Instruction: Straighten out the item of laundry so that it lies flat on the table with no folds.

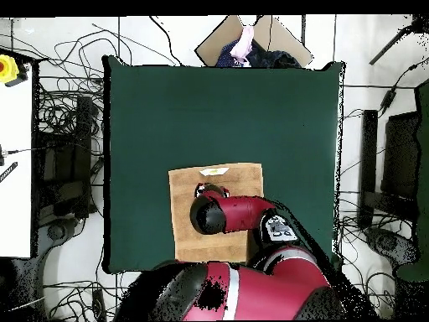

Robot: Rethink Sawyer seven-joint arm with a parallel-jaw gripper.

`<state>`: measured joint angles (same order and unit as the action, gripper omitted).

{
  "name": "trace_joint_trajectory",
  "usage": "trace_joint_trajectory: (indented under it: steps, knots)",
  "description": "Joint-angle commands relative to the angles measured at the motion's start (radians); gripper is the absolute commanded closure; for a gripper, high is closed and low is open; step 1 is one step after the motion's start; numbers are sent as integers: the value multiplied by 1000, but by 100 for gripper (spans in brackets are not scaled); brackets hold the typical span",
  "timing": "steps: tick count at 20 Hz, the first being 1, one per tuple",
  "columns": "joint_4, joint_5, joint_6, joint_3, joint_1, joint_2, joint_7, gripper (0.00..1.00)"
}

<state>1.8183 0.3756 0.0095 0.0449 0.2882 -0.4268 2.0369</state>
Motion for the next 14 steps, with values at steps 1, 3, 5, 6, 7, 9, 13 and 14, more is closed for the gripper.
trace_joint_trajectory:
  steps: [1,3,5,6,7,9,13,14]
  knots:
    - [-222,17,18,64,61,70,11,0]
    - [-224,27,16,62,59,68,6,0]
    - [-229,41,19,62,56,65,-4,0]
    - [-234,49,23,63,54,63,-11,0]
    - [-232,57,22,72,57,60,-15,0]
    - [-238,78,5,75,50,53,-19,0]
    - [-241,132,-92,131,73,58,-9,0]
    - [-245,141,-107,136,74,59,-3,0]
